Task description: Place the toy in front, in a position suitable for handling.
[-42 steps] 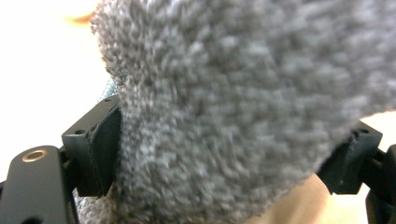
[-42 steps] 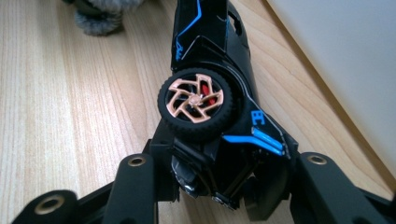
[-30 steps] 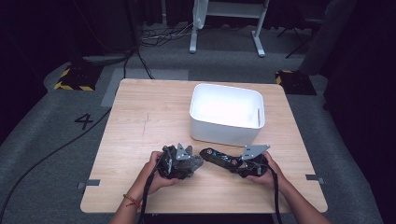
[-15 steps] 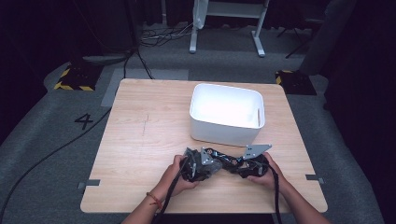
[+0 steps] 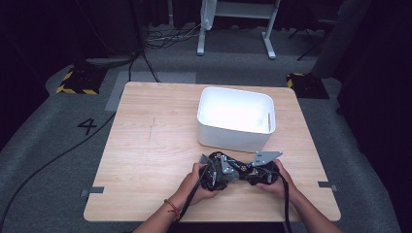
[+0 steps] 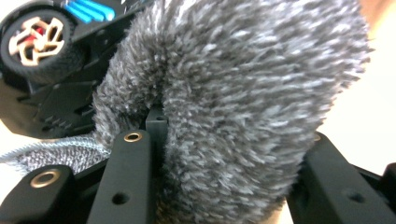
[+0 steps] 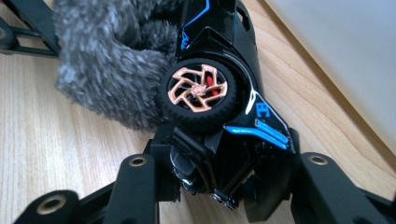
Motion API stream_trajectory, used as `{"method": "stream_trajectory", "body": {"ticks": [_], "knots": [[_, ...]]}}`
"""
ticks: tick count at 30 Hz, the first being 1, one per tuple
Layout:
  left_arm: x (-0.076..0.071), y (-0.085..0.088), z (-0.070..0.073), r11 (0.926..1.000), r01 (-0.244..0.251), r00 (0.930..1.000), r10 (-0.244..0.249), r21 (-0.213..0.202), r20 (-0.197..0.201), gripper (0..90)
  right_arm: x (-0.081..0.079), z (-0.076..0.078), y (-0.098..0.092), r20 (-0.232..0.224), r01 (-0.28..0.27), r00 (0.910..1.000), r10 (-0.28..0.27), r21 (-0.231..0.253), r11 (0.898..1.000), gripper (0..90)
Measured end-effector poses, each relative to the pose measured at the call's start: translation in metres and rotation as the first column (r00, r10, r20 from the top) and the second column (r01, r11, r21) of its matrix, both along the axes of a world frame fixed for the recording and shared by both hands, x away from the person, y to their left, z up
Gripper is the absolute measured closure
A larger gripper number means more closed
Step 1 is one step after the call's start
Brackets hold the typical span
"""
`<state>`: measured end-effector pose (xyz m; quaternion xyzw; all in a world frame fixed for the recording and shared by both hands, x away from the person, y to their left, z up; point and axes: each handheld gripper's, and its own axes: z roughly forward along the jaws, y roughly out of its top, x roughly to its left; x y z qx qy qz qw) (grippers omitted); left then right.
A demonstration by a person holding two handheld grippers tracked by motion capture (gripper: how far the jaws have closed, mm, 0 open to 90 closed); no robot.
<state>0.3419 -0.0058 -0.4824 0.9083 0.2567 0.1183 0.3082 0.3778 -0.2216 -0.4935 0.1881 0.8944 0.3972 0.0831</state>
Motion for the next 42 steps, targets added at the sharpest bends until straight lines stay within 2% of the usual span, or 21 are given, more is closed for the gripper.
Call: {"method": "stream_trajectory", "body": {"ticks": [3,4,6,9,11,12,15,17,18,19,20,21,24,26,28,30,33,35,37,40,42], "knots": [[-0.001,0.001,0.004,0.9979,0.001,0.9997,-0.003,-0.065,-0.026,58.5,-0.002,0.001,0.001,0.012,-0.013,0.9998,0.013,-0.011,1.000,58.1],[-0.001,0.001,0.004,0.9975,-0.004,0.9997,0.002,-0.071,-0.024,58.5,-0.002,0.001,0.001,0.010,-0.013,0.9999,0.013,-0.011,1.000,58.0],[-0.001,0.000,0.003,0.9979,0.000,0.9999,-0.001,-0.064,-0.013,58.4,-0.001,0.001,0.000,0.003,-0.011,0.9999,0.011,-0.007,1.000,58.0],[-0.001,0.006,-0.002,0.9993,-0.017,0.9991,0.016,0.034,0.039,58.6,-0.003,0.001,-0.001,-0.001,-0.024,0.9997,0.024,-0.010,1.000,58.0],[0.004,0.020,-0.004,0.9986,-0.053,0.9985,0.053,-0.005,-0.010,58.7,-0.002,0.001,-0.002,-0.004,-0.030,0.9995,0.030,-0.007,1.000,58.0],[0.006,0.026,-0.003,0.9973,-0.073,0.9973,0.073,0.005,-0.004,58.7,-0.003,0.001,-0.003,-0.010,-0.039,0.9992,0.039,-0.007,0.999,58.0],[0.011,0.043,-0.004,0.9901,-0.135,0.9903,0.133,0.039,0.038,58.1,-0.002,0.002,-0.006,-0.021,-0.056,0.9982,0.056,-0.003,0.998,57.9],[0.018,0.058,-0.004,0.9770,-0.207,0.9770,0.204,0.051,0.062,55.4,-0.001,0.002,-0.010,-0.044,-0.089,0.9950,0.090,0.010,0.996,58.1],[0.022,0.066,-0.004,0.9709,-0.236,0.9707,0.233,0.042,0.057,55.4,-0.001,0.002,-0.010,-0.044,-0.089,0.9950,0.090,0.010,0.996,58.1],[0.027,0.075,-0.005,0.9639,-0.266,0.9638,0.265,0.015,0.024,55.5,-0.002,0.003,-0.010,-0.049,-0.100,0.9937,0.100,0.009,0.995,58.2],[0.028,0.079,-0.005,0.9627,-0.271,0.9626,0.271,0.006,0.012,55.5,-0.002,0.003,-0.009,-0.040,-0.096,0.9946,0.095,-0.005,0.995,58.4],[0.028,0.081,-0.005,0.9622,-0.272,0.9621,0.272,0.012,0.022,55.5,-0.002,0.003,-0.009,-0.037,-0.092,0.9951,0.092,-0.009,0.996,58.5],[0.023,0.077,-0.005,0.9683,-0.250,0.9680,0.249,0.011,0.031,56.0,0.001,0.002,-0.009,-0.046,-0.066,0.9967,0.066,0.004,0.998,58.7],[0.016,0.070,-0.004,0.9810,-0.194,0.9808,0.194,-0.005,0.017,56.3,0.002,0.002,-0.009,-0.043,-0.038,0.9983,0.039,0.007,0.999,58.7],[0.006,0.056,-0.002,0.9947,-0.100,0.9950,0.100,-0.027,0.003,56.5,0.003,0.001,-0.010,-0.041,-0.028,0.9988,0.028,0.010,1.000,58.7],[-0.002,0.040,-0.002,0.9990,-0.031,0.9995,0.031,-0.033,-0.004,56.5,0.003,0.001,-0.010,-0.040,-0.028,0.9988,0.028,0.009,1.000,58.7],[-0.008,0.020,-0.002,0.9969,0.048,0.9986,-0.049,-0.063,-0.020,56.1,0.001,0.001,-0.009,-0.037,-0.036,0.9986,0.037,0.010,0.999,58.6],[-0.009,0.006,-0.003,0.9957,0.078,0.9967,-0.079,-0.051,-0.019,55.1,-0.001,0.001,-0.007,-0.033,-0.065,0.9973,0.065,0.014,0.998,58.6],[-0.009,0.001,-0.004,0.9952,0.089,0.9960,-0.089,-0.040,-0.009,54.2,-0.003,0.001,-0.004,-0.020,-0.067,0.9976,0.067,0.000,0.998,58.4],[-0.005,0.006,-0.004,0.9957,0.068,0.9970,-0.070,-0.064,-0.033,54.8,-0.004,0.001,-0.005,-0.011,-0.071,0.9974,0.071,-0.008,0.997,58.1],[-0.003,0.010,-0.003,0.9973,0.045,0.9983,-0.047,-0.058,-0.034,55.1,-0.005,0.002,-0.005,-0.005,-0.076,0.9971,0.076,-0.014,0.997,57.9]]}}
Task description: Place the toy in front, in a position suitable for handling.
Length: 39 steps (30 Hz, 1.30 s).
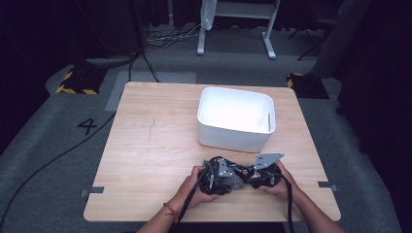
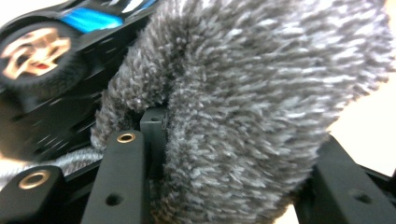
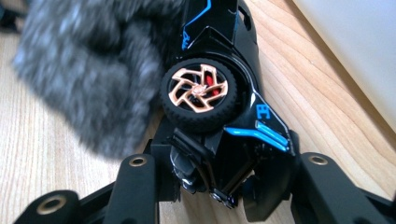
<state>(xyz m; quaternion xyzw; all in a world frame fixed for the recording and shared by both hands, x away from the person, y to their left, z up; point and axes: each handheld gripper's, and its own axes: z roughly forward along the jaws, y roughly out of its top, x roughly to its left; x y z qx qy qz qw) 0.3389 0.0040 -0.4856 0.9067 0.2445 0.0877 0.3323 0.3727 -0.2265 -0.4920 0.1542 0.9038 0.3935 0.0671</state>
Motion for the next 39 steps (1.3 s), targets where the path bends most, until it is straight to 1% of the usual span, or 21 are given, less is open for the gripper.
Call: {"method": "stream_trajectory", "body": {"ticks": [2,5,7,9,11,12,13,14,17,19,20,22,24,27,29,31,32,35,36,38,39], "knots": [[0.002,0.005,0.000,0.9997,-0.023,0.9997,0.023,0.007,-0.001,55.0,0.000,0.001,0.001,0.015,-0.003,0.9999,0.003,-0.015,1.000,57.8],[0.007,0.015,0.000,0.9983,-0.054,0.9985,0.054,0.022,0.011,55.3,-0.001,0.001,0.001,0.012,-0.002,0.9999,0.002,-0.020,1.000,57.6],[0.012,0.025,0.000,0.9949,-0.095,0.9953,0.095,0.034,0.021,54.9,-0.001,0.001,0.000,0.011,-0.001,0.9999,0.002,-0.022,1.000,57.5],[0.018,0.038,0.000,0.9897,-0.140,0.9901,0.140,0.029,0.013,54.2,0.000,0.002,-0.002,0.003,0.000,1.0000,0.000,-0.023,1.000,57.5],[0.025,0.050,-0.001,0.9813,-0.191,0.9816,0.191,0.027,0.014,52.6,0.002,0.002,-0.004,-0.004,-0.006,1.0000,0.006,-0.020,1.000,57.9],[0.028,0.055,-0.001,0.9794,-0.201,0.9796,0.201,0.019,0.001,52.3,0.002,0.002,-0.005,-0.009,-0.011,0.9999,0.011,-0.020,1.000,58.1],[0.031,0.062,-0.002,0.9771,-0.213,0.9769,0.213,-0.009,-0.021,52.2,0.002,0.002,-0.006,-0.012,-0.017,0.9998,0.017,-0.023,1.000,58.1],[0.032,0.066,-0.002,0.9758,-0.218,0.9757,0.217,-0.016,-0.027,52.3,0.002,0.002,-0.006,-0.014,-0.015,0.9998,0.015,-0.023,1.000,58.2],[0.030,0.068,-0.001,0.9788,-0.203,0.9789,0.202,-0.030,-0.033,52.3,0.005,0.002,-0.006,-0.016,-0.003,0.9999,0.003,-0.021,1.000,58.6],[0.025,0.065,0.002,0.9868,-0.148,0.9886,0.146,-0.065,-0.036,53.0,0.007,0.001,-0.007,-0.023,0.006,0.9997,-0.006,-0.013,1.000,58.7],[0.020,0.061,0.004,0.9921,-0.094,0.9953,0.092,-0.083,-0.031,53.3,0.007,0.001,-0.007,-0.024,0.009,0.9997,-0.010,-0.012,1.000,58.7],[0.014,0.053,0.007,0.9945,-0.029,0.9994,0.027,-0.100,-0.022,53.5,0.008,0.001,-0.007,-0.021,0.009,0.9997,-0.009,-0.014,1.000,58.7],[0.006,0.040,0.009,0.9915,0.025,0.9994,-0.028,-0.128,-0.019,53.6,0.009,0.001,-0.005,-0.018,0.007,0.9998,-0.007,-0.018,1.000,58.7],[0.002,0.022,0.009,0.9871,0.069,0.9972,-0.072,-0.145,-0.017,53.6,0.009,0.001,-0.002,-0.018,0.005,0.9998,-0.005,-0.014,1.000,58.6],[0.001,0.011,0.009,0.9875,0.077,0.9967,-0.080,-0.138,-0.013,53.4,0.008,0.001,0.000,-0.019,-0.005,0.9998,0.005,-0.009,1.000,58.6],[0.000,0.002,0.006,0.9892,0.086,0.9959,-0.089,-0.119,-0.016,53.0,0.006,0.000,0.002,-0.014,-0.011,0.9998,0.011,-0.005,1.000,58.6],[0.000,0.000,0.005,0.9895,0.088,0.9959,-0.090,-0.115,-0.014,52.9,0.006,0.000,0.002,-0.011,-0.010,0.9999,0.010,-0.008,1.000,58.6],[0.003,0.000,0.003,0.9878,0.088,0.9953,-0.092,-0.128,-0.028,53.1,0.005,0.000,-0.001,-0.014,-0.002,0.9999,0.002,-0.006,1.000,58.5],[0.004,0.001,0.002,0.9887,0.086,0.9953,-0.091,-0.123,-0.035,53.2,0.005,0.000,-0.002,-0.016,-0.002,0.9999,0.002,-0.004,1.000,58.5],[0.005,0.000,-0.004,0.9929,0.093,0.9939,-0.097,-0.074,-0.052,53.2,0.005,0.000,-0.004,-0.021,-0.002,0.9998,0.002,-0.001,1.000,58.5],[0.005,0.001,-0.006,0.9924,0.100,0.9931,-0.104,-0.071,-0.054,53.3,0.005,0.000,-0.004,-0.027,-0.001,0.9996,0.001,-0.001,1.000,58.6]]}}
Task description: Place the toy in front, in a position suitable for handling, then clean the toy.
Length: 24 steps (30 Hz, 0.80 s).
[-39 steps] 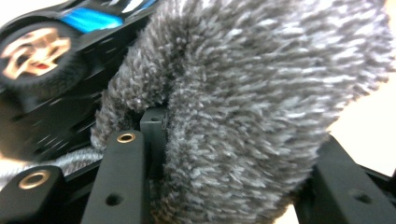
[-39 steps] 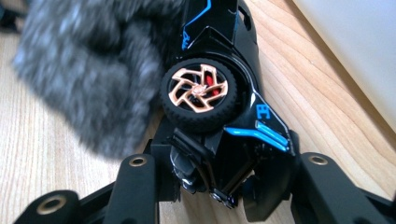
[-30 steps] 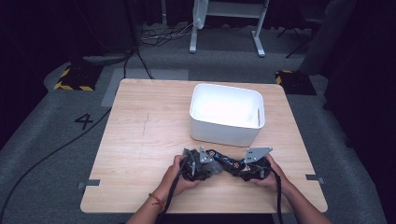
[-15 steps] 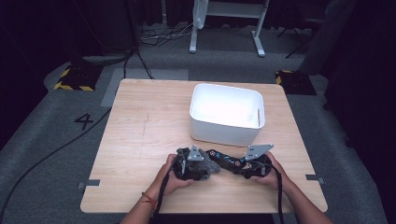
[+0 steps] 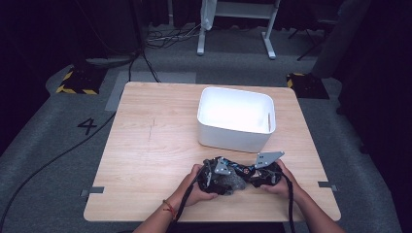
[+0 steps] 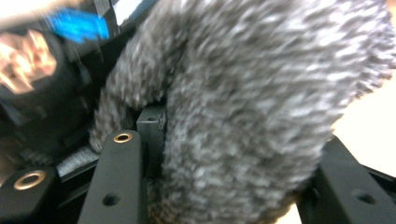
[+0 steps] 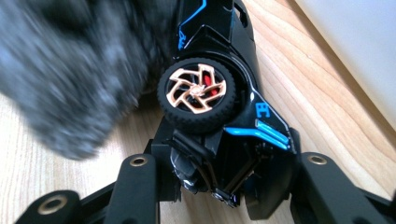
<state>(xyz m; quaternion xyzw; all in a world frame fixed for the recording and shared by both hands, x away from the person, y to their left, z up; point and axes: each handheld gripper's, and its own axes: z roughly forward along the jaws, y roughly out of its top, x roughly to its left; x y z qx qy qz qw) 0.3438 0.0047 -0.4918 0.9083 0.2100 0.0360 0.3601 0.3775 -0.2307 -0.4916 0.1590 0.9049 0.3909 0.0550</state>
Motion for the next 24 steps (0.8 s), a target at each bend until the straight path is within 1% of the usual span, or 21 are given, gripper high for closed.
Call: {"method": "stream_trajectory", "body": {"ticks": [1,3,4,5,6,7,8,9,10,11,13,14,16,18,21,22,23,24], "knots": [[0.000,0.001,0.000,1.0000,0.006,1.0000,-0.006,-0.004,0.001,53.2,0.000,0.000,0.000,-0.004,0.005,1.0000,-0.005,0.004,1.000,58.6],[0.002,0.004,0.001,0.9995,0.024,0.9996,-0.025,0.020,0.013,53.2,0.000,0.000,0.000,-0.011,0.011,0.9999,-0.011,0.007,1.000,58.6],[0.004,0.008,0.001,0.9992,0.028,0.9994,-0.029,0.029,0.022,53.2,0.000,0.000,0.000,-0.015,0.014,0.9998,-0.014,0.007,1.000,58.6],[0.006,0.011,0.001,0.9994,0.020,0.9996,-0.021,0.028,0.017,53.4,-0.001,0.000,0.000,-0.015,0.018,0.9997,-0.018,0.005,1.000,58.5],[0.011,0.018,0.002,0.9997,0.003,1.0000,-0.003,0.026,0.004,53.7,-0.002,0.000,0.001,-0.012,0.018,0.9998,-0.018,0.002,1.000,58.4],[0.013,0.021,0.002,0.9996,-0.017,0.9999,0.017,0.025,0.004,53.7,-0.003,0.001,0.001,-0.005,0.020,0.9998,-0.020,-0.009,1.000,58.2],[0.015,0.028,0.002,0.9983,-0.042,0.9990,0.041,0.039,0.016,53.4,-0.004,0.002,0.002,0.006,0.022,0.9997,-0.022,-0.024,0.999,58.1],[0.017,0.032,0.002,0.9976,-0.060,0.9981,0.060,0.035,0.017,53.4,-0.004,0.002,0.002,0.006,0.022,0.9997,-0.022,-0.024,0.999,58.1],[0.020,0.039,0.002,0.9958,-0.084,0.9964,0.084,0.035,0.009,53.3,-0.004,0.002,0.001,0.004,0.021,0.9998,-0.021,-0.022,1.000,58.1],[0.022,0.045,0.003,0.9938,-0.104,0.9946,0.104,0.039,0.011,52.9,-0.003,0.001,0.000,-0.003,0.022,0.9998,-0.022,-0.012,1.000,58.1],[0.026,0.055,0.003,0.9893,-0.140,0.9901,0.140,0.040,0.016,52.1,-0.002,0.001,-0.002,-0.010,0.024,0.9997,-0.024,-0.010,1.000,58.3],[0.029,0.061,0.003,0.9888,-0.146,0.9892,0.146,0.030,0.015,51.6,-0.002,0.001,-0.003,-0.006,0.020,0.9998,-0.020,-0.013,1.000,58.4],[0.033,0.069,0.003,0.9902,-0.136,0.9906,0.136,0.030,0.016,50.9,-0.002,0.001,-0.006,-0.008,0.019,0.9998,-0.020,-0.015,1.000,58.6],[0.038,0.077,0.003,0.9898,-0.142,0.9899,0.141,0.019,0.014,50.5,-0.003,0.002,-0.007,-0.005,0.020,0.9998,-0.020,-0.024,1.000,58.7],[0.042,0.083,0.002,0.9881,-0.152,0.9882,0.151,0.023,0.023,50.7,-0.003,0.002,-0.008,0.001,0.019,0.9998,-0.019,-0.031,0.999,58.7],[0.044,0.085,0.002,0.9865,-0.162,0.9867,0.162,0.020,0.014,50.7,-0.003,0.002,-0.008,0.001,0.018,0.9998,-0.018,-0.033,0.999,58.6],[0.046,0.085,0.002,0.9860,-0.165,0.9863,0.165,0.026,0.013,50.8,-0.004,0.002,-0.010,0.004,0.019,0.9998,-0.019,-0.034,0.999,58.6],[0.046,0.084,0.002,0.9847,-0.171,0.9851,0.170,0.034,0.026,50.8,-0.004,0.002,-0.012,0.004,0.021,0.9998,-0.021,-0.035,0.999,58.6]]}}
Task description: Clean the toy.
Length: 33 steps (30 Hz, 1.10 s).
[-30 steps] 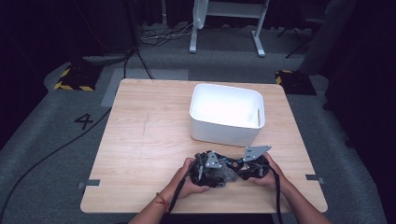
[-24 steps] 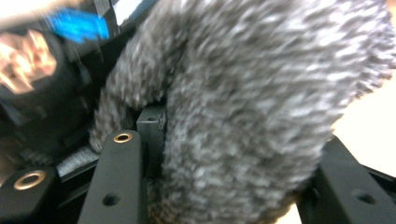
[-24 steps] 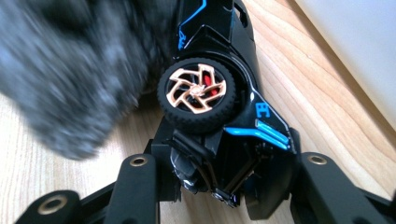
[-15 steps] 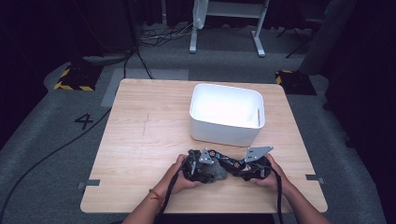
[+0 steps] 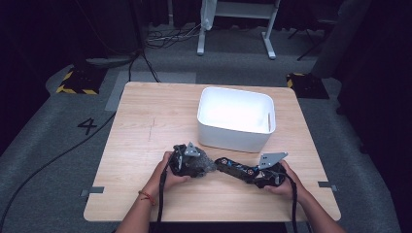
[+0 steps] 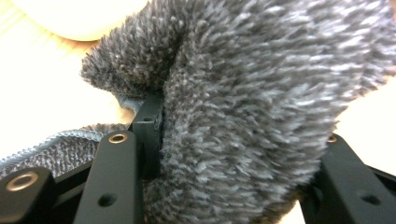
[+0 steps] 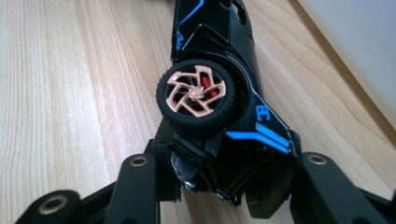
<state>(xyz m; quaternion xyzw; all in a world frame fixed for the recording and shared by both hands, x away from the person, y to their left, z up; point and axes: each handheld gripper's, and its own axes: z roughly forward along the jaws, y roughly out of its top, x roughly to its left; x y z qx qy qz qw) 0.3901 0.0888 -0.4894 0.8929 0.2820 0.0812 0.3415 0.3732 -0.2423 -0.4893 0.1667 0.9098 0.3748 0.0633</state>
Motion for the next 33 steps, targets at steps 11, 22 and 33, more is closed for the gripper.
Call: {"method": "stream_trajectory", "body": {"ticks": [11,22,33], "knots": [[-0.023,-0.020,0.023,0.9737,0.148,0.9889,-0.143,-0.173,0.041,54.0,0.001,0.000,-0.012,-0.005,0.007,1.0000,-0.007,-0.003,1.000,58.6],[-0.055,-0.095,0.007,0.9210,0.361,0.9305,-0.366,-0.146,-0.009,54.5,-0.003,-0.001,0.000,-0.040,0.020,0.9990,-0.019,0.034,0.999,58.5],[-0.053,-0.096,0.004,0.9359,0.329,0.9430,-0.333,-0.125,-0.007,53.3,-0.010,-0.001,0.007,0.010,-0.009,0.9999,0.009,0.008,1.000,58.1]]}}
